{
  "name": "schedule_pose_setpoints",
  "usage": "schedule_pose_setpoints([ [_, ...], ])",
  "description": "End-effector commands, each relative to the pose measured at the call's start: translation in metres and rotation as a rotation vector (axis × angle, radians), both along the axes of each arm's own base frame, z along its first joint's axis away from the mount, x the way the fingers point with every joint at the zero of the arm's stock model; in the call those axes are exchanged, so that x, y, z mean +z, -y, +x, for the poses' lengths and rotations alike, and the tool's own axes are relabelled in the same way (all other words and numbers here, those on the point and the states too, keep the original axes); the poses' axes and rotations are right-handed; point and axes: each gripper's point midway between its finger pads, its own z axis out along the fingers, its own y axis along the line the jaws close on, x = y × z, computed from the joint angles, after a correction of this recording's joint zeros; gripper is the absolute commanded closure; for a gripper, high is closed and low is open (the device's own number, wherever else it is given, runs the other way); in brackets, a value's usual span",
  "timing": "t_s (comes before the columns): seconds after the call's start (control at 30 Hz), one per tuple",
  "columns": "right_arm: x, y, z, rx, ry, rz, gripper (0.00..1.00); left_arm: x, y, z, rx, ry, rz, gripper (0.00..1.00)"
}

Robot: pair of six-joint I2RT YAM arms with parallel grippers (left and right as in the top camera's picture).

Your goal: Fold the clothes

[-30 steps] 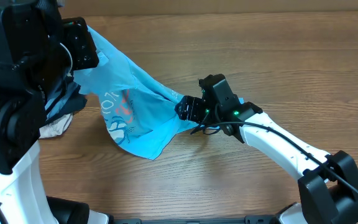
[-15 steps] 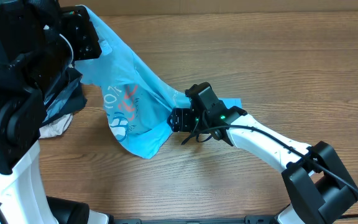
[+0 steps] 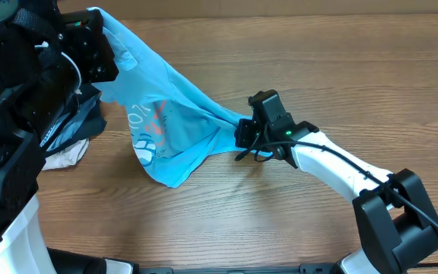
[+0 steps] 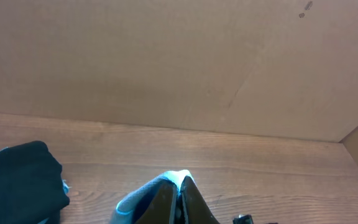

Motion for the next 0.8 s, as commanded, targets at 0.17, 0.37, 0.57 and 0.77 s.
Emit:
schedule_pose_setpoints([
  [0.17, 0.089, 0.091, 0.044, -0.133, 0.184, -0.088, 0.95, 0.015, -0.002, -0.010, -0.001, 0.052, -0.010, 0.96],
  [0.37, 0.173, 0.172, 0.049, -0.293, 0.298, -0.175, 0.95, 0.015, -0.007, -0.009, 0.024, 0.056, 0.011, 0.96],
  [0.57, 0.147, 0.180, 0.031, -0.291, 0.171, -0.226, 0.94, 0.016, -0.007, -0.008, 0.022, 0.063, 0.015, 0.96],
  [0.77, 0.119, 0.186, -0.018, -0.270, -0.056, -0.282, 0.96, 0.023, -0.015, -0.020, 0.049, 0.086, 0.029, 0.96],
])
